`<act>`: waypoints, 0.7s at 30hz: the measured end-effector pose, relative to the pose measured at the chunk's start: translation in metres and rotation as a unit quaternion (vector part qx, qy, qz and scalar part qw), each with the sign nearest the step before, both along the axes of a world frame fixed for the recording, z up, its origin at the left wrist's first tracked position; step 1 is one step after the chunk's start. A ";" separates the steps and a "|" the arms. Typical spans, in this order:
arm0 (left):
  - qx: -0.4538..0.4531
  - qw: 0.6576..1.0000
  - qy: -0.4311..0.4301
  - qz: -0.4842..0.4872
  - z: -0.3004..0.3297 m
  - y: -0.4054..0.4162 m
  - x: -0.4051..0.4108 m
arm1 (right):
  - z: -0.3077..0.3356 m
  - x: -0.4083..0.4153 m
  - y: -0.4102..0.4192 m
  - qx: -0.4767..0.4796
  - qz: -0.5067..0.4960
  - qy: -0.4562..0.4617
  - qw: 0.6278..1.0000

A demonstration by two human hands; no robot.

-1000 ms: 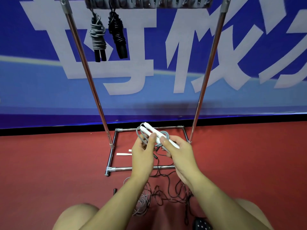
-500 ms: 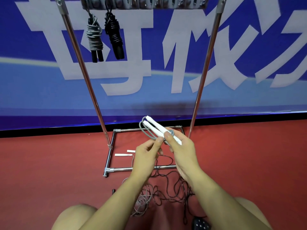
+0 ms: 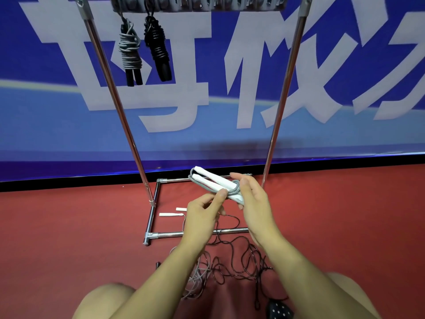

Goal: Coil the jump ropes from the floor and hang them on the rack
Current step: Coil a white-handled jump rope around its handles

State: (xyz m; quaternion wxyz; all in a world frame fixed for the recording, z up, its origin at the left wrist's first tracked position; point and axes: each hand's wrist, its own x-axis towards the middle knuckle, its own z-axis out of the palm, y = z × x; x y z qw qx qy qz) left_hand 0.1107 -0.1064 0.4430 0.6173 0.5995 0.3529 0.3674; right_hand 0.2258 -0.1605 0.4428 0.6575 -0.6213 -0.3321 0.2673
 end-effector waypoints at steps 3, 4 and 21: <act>0.005 1.000 0.011 -0.007 -0.001 0.001 -0.001 | -0.001 0.002 0.000 0.005 -0.026 0.017 0.999; 0.010 1.000 0.017 -0.011 -0.001 0.002 0.000 | -0.001 0.003 0.002 0.007 -0.037 0.025 0.999; -0.157 0.975 -0.105 -0.112 -0.018 0.014 0.006 | 0.001 0.013 0.003 0.032 -0.073 0.040 0.996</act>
